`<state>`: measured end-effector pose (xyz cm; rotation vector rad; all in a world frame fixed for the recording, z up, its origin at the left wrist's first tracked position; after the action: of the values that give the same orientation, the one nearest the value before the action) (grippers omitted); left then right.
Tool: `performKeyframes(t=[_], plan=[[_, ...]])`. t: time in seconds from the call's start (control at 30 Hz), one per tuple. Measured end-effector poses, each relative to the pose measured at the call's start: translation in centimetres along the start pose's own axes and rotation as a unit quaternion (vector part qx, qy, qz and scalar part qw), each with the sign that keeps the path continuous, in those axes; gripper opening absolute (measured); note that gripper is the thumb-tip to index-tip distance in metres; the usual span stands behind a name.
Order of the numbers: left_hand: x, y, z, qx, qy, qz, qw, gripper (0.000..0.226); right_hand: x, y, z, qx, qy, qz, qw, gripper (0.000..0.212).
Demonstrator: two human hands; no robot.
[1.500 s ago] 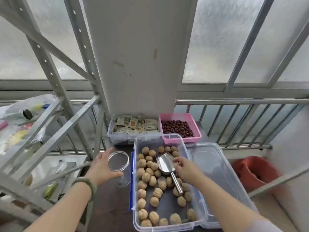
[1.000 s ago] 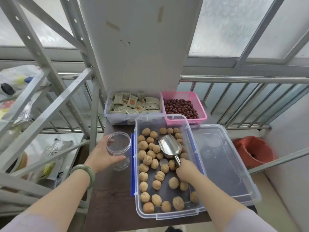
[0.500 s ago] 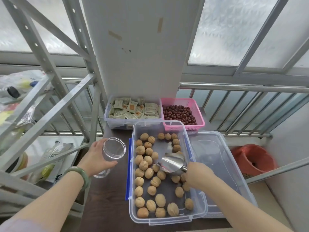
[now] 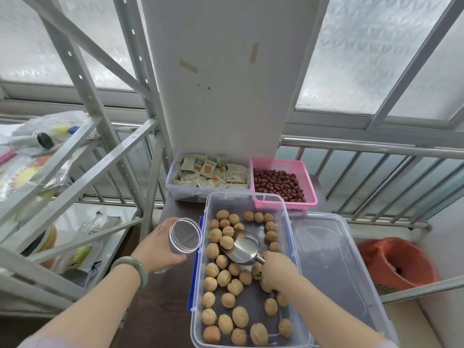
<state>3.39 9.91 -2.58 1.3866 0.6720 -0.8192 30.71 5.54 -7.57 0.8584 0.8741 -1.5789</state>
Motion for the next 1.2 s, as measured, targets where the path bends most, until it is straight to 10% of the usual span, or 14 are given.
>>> performKeyframes(t=[0.5,1.2], plan=[[-0.5,0.5,0.3,-0.015,-0.003,-0.001,1.000,0.093,2.1,0.6,-0.9,0.004,-0.014,-0.145,0.989,0.054],[-1.9,3.0,0.1,0.040,0.012,0.013,0.999,0.097,-7.9,-1.0,2.8,-0.070,0.102,-0.262,0.957,0.023]])
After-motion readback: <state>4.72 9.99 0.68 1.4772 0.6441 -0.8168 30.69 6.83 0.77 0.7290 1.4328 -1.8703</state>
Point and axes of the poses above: each hand's wrist, its own z-axis away from the middle knuckle, its own x-axis out of the palm, y = z × x, the point moved 10 cm from there along -z, towards the middle knuckle, and after that the axes turned 7 degrees about y, right-handed, at the moved point
